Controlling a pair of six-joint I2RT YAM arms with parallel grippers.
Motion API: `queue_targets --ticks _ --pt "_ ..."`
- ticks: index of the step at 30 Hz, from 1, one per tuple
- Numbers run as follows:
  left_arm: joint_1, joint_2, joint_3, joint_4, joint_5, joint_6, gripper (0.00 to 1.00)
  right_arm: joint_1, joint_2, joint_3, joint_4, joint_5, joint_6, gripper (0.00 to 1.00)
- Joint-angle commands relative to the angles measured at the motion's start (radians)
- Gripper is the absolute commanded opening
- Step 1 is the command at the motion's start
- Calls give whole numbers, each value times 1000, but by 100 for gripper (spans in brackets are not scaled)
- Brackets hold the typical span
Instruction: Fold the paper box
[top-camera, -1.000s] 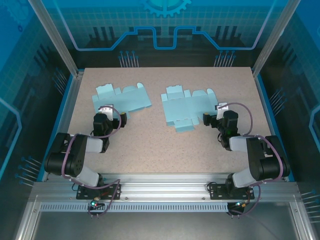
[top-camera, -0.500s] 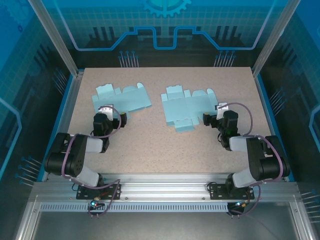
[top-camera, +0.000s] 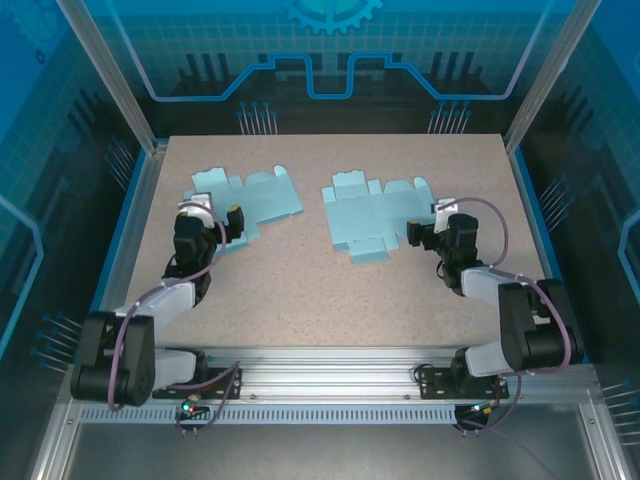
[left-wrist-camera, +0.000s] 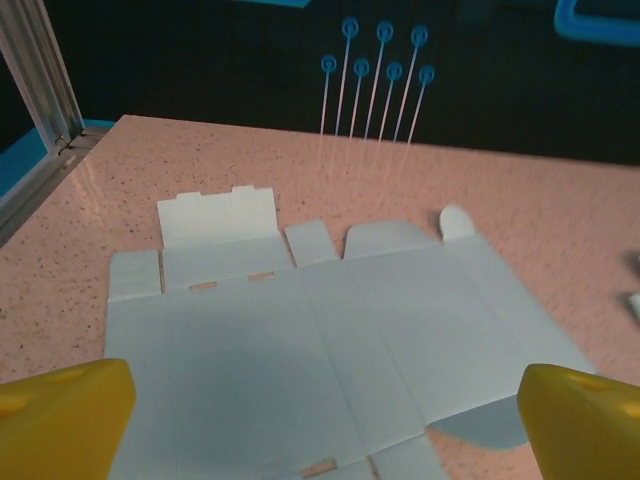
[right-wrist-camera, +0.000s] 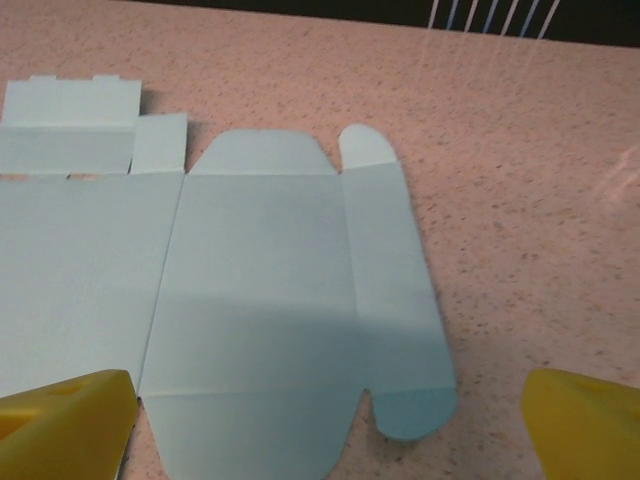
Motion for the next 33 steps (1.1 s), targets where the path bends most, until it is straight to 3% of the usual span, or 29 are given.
queue_targets --ticks 1,3,8,15,23,29,33 --pt "-12 -95 73 -184 10 -166 99 -12 -112 73 -215 107 74 100" --pt "-38 -125 103 -251 36 -215 99 -13 -173 110 -346 154 117 100" --pt "-147 -193 79 -235 114 -339 99 -12 -321 145 -523 188 168 100" --pt "-436 -213 44 -325 -52 -604 99 -12 -474 119 -597 218 204 100" --pt "-750 -8 60 -258 -275 -825 99 -13 -457 144 -632 221 216 100" --pt "-842 205 181 -283 -291 -948 98 -11 -439 158 -645 221 220 100" --pt "-843 318 265 -314 -244 -1032 87 -11 -448 160 -653 226 223 100"
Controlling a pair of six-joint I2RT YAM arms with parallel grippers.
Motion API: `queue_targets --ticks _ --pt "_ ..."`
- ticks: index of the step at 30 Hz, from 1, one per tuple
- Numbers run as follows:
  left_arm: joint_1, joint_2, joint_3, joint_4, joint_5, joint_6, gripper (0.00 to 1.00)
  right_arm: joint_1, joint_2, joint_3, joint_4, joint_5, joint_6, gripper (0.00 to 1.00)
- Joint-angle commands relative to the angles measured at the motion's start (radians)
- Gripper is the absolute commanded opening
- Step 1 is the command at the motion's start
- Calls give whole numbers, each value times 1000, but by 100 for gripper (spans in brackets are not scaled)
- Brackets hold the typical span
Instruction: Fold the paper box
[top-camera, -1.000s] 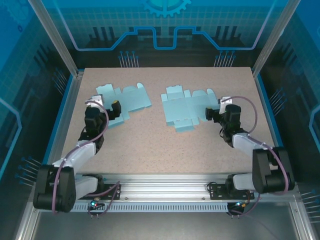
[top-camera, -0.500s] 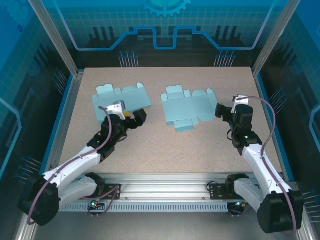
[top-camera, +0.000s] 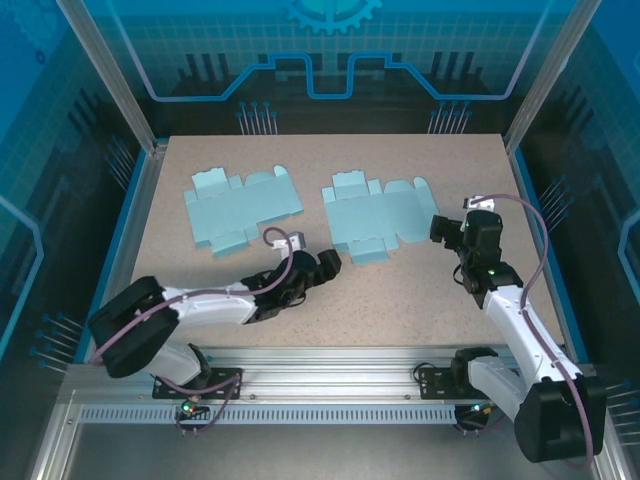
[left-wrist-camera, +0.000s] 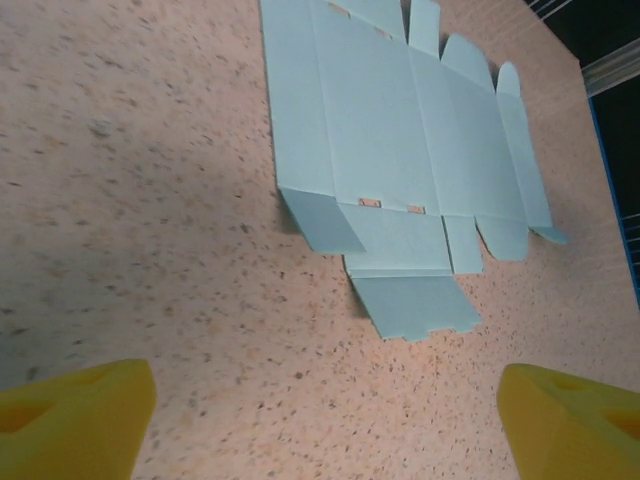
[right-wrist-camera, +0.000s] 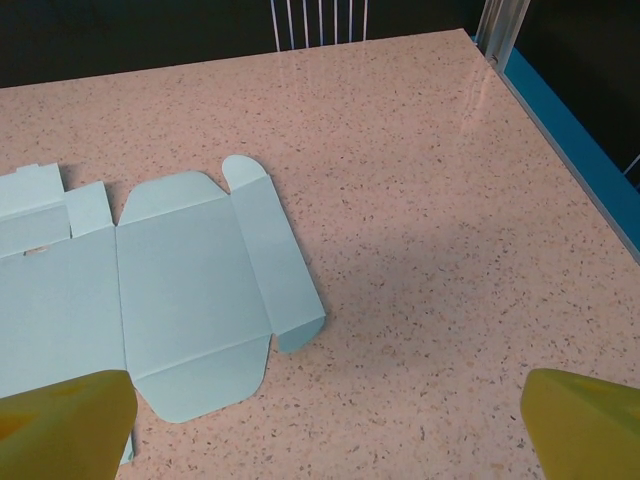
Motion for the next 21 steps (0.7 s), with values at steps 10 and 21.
queue_targets --ticks 10,21 --pt "1 262 326 -279 72 -252 73 -10 -49 32 -38 32 29 100" --pt "38 374 418 -329 85 -332 66 -11 -71 32 -42 16 38 100"
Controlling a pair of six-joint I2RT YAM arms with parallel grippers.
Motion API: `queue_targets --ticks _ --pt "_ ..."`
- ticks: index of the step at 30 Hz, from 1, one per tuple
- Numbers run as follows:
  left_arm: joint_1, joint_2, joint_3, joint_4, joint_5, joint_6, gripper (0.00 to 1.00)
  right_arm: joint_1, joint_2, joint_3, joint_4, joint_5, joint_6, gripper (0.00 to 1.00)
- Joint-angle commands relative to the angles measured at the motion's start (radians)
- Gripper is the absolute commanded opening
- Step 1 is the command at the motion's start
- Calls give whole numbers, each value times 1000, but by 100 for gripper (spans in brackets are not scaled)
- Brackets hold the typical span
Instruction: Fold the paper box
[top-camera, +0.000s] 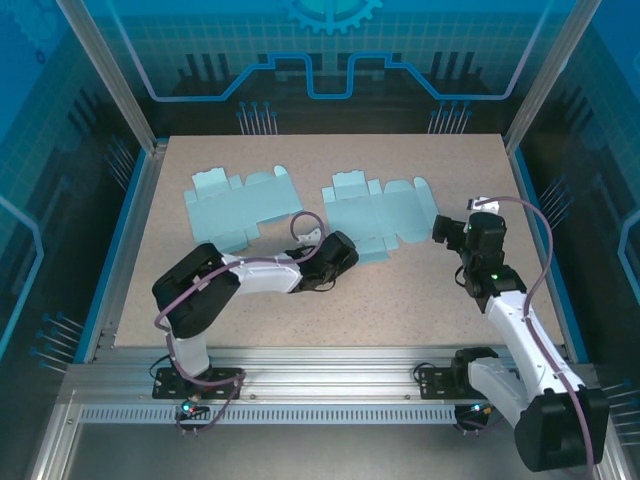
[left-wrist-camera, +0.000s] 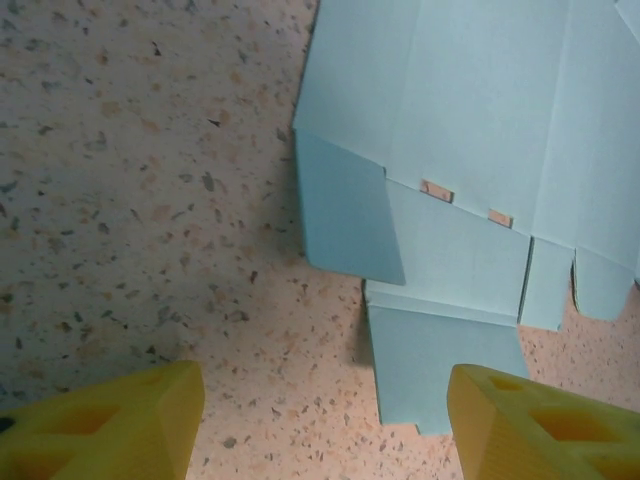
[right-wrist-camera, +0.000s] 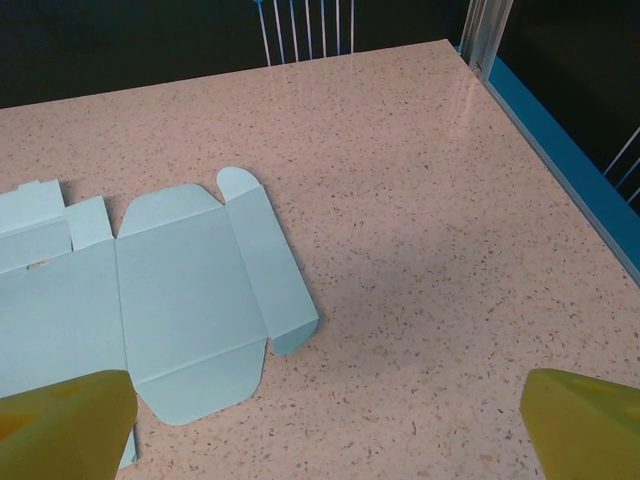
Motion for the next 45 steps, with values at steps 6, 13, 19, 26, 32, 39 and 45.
queue_targets --ticks 6,13,19,26,32,39,45 --pt "38 77 78 -34 6 -57 55 -11 -28 23 -1 -22 17 100" --pt "51 129 133 -31 16 -60 48 -10 -25 20 5 -44 17 100" --pt "70 158 156 -24 18 -67 41 -9 -23 17 17 -65 17 100" --pt "91 180 180 -19 16 -67 27 -8 -22 15 21 -78 19 100" --pt "108 192 199 -34 12 -44 5 -8 -19 16 22 -80 19 100" --pt "132 128 248 -85 -35 177 0 -8 -6 23 16 -86 13 100" --pt "144 -48 235 -81 -127 591 0 -9 19 36 14 -134 10 100"
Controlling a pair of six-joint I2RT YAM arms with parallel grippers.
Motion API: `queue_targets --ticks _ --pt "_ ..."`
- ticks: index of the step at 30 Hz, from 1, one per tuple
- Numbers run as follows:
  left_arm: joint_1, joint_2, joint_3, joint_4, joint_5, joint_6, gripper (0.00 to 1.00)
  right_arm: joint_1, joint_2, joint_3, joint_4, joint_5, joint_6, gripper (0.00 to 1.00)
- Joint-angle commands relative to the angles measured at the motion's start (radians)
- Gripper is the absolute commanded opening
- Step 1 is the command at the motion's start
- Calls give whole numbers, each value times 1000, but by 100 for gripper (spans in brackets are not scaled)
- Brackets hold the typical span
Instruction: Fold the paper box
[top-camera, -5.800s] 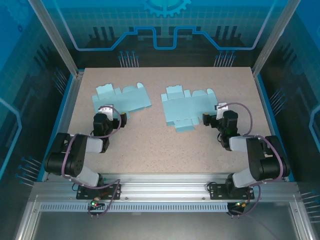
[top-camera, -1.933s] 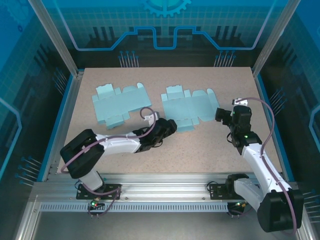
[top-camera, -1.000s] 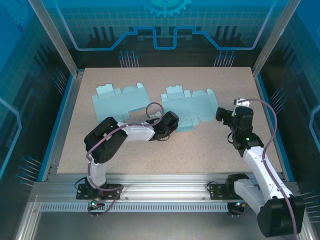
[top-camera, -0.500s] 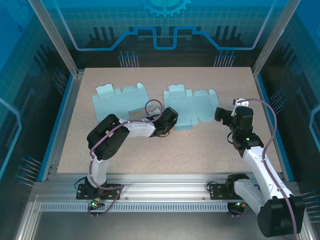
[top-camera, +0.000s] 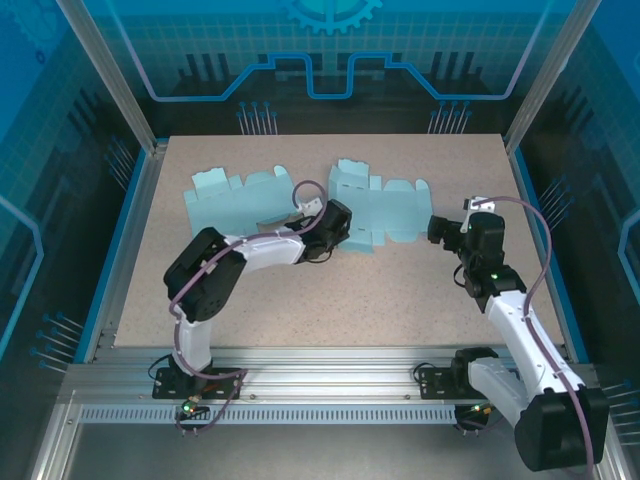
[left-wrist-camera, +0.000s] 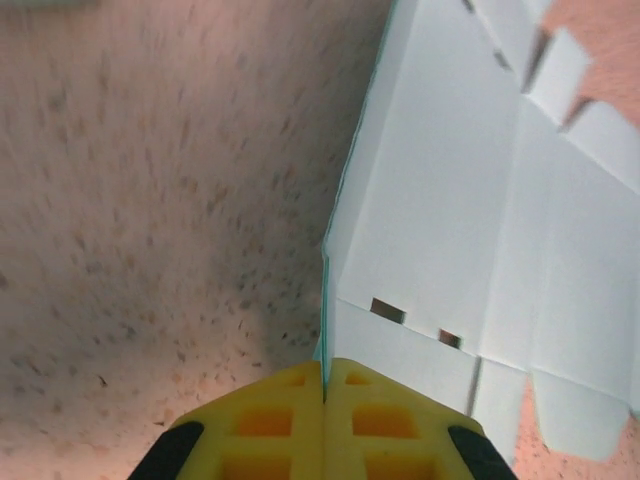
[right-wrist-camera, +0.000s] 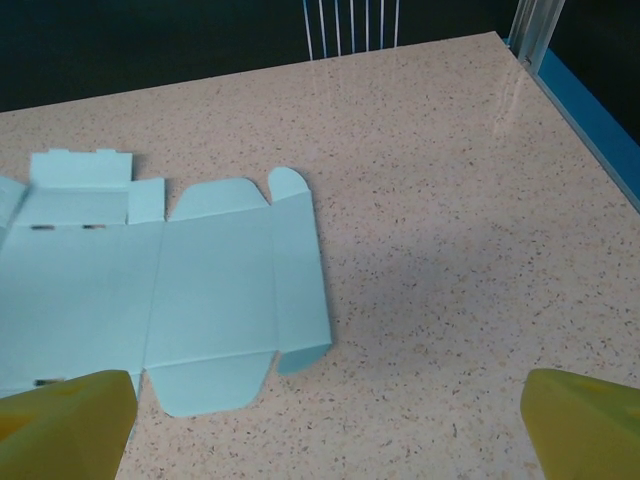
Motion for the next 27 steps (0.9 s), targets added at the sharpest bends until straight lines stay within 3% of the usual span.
queue_targets --ticks 1,8,13,24,27 --pt "12 -167 4 16 -71 361 0 -8 13 39 11 -55 6 100" --pt "14 -411 -121 172 5 866 0 -5 29 60 13 -182 -7 100" --pt "14 -585 -162 134 174 1178 0 10 12 94 -7 -319 -30 100" --pt "20 -838 -127 -64 471 1515 0 67 -95 148 -46 -470 -76 100" --pt "20 -867 -99 -103 501 1578 0 80 -116 205 -78 -528 -110 100"
